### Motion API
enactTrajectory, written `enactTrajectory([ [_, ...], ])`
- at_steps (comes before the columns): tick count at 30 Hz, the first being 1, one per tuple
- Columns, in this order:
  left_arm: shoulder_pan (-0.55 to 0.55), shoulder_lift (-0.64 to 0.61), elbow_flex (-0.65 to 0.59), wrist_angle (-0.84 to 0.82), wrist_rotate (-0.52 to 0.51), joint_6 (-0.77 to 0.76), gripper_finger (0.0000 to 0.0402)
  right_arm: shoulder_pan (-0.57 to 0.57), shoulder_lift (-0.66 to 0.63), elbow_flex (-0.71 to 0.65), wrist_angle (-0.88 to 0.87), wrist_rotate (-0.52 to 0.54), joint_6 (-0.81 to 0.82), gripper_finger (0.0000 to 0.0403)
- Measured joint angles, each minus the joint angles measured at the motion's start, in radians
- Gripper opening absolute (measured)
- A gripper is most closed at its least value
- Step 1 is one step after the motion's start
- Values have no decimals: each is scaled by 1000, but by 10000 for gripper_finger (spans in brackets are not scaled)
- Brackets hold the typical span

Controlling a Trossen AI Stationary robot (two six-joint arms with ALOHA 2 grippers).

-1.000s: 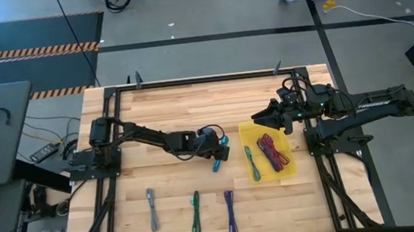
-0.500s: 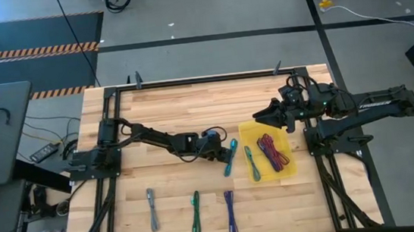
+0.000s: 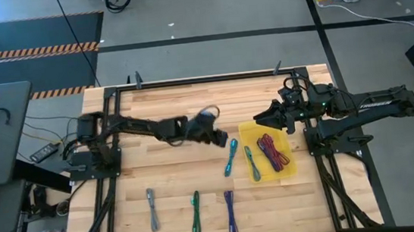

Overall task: Pick and place USB-C Cables
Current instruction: Put the gray charger cable into the yellow bin

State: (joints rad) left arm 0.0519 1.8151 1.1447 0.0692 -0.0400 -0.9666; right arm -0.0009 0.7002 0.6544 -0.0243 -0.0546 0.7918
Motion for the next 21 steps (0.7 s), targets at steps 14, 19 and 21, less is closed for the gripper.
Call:
enactTrajectory([
  [14, 37, -230, 0, -365, -70, 93, 114, -8, 111, -1, 93, -95, 24, 182],
  [19, -20, -220, 2, -370, -84, 83, 114, -35, 103, 0, 197, -111, 9, 182],
  [21, -34, -218, 1, -376, -89, 91, 114, -43, 101, 0, 197, -140, 11, 181],
])
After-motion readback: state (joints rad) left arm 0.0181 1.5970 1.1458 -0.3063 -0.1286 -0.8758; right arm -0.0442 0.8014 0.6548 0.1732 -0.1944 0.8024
